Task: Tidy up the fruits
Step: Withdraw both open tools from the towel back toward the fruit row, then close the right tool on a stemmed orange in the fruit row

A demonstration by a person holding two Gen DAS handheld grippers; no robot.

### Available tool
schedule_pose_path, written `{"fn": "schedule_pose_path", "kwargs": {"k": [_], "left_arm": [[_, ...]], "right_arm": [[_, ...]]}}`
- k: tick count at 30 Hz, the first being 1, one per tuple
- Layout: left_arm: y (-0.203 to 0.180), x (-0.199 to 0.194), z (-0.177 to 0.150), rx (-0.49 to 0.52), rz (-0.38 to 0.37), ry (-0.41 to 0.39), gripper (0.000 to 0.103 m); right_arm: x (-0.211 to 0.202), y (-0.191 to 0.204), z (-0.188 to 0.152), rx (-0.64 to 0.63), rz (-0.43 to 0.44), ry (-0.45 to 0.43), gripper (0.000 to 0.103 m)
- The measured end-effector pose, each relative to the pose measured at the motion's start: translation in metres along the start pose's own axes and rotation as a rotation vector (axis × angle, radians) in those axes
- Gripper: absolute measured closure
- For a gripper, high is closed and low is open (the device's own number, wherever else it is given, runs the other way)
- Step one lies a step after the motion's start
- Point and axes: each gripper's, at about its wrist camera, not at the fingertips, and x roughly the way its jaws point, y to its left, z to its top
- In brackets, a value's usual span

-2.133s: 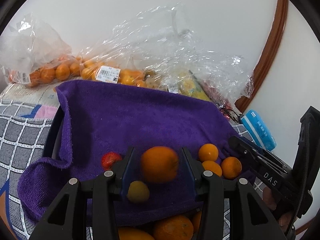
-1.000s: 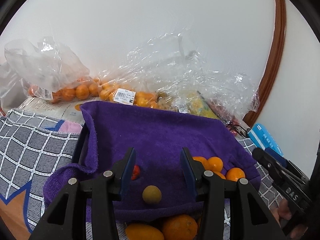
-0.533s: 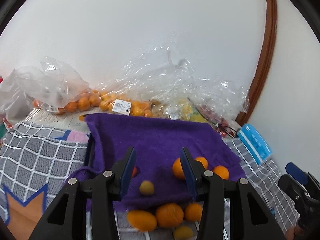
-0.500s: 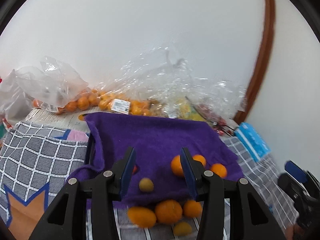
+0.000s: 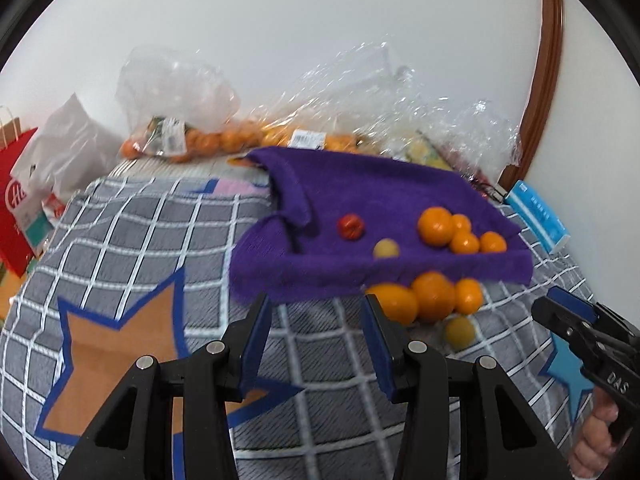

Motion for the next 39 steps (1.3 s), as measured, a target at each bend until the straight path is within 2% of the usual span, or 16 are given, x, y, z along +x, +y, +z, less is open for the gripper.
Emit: {"fn": "schedule_pose_path", "kwargs": {"k": [4, 18, 30, 35, 39], "left_arm": [[0.008, 0.008, -0.007, -0.047, -0.017, 0.031, 0.057], [0.011, 0.015, -0.007, -0.071, -0.029, 0.052, 0.056], [0.007, 0.018, -0.007, -0.055, -0.042, 0.063, 0.057], [0.008, 0.016, -0.006, -0.069, -0.054, 0.053, 0.057], [0.009, 0.014, -0.006, -0.086, -0.067, 0.044, 0.057]], "right_arm": [[0.010, 0.007, 0.003, -0.021, 0.019, 0.025, 0.056], [0.063, 0.010, 0.019, -0.017, 0.046, 0.106, 0.074], [0.077, 0.012, 0.018, -0.032, 0.038, 0.132, 0.072], [0.089, 0.015, 0.017, -0.049, 0.017, 0.199, 0.072], [0.081, 0.015, 0.016, -0.051, 0.014, 0.162, 0.071]]}}
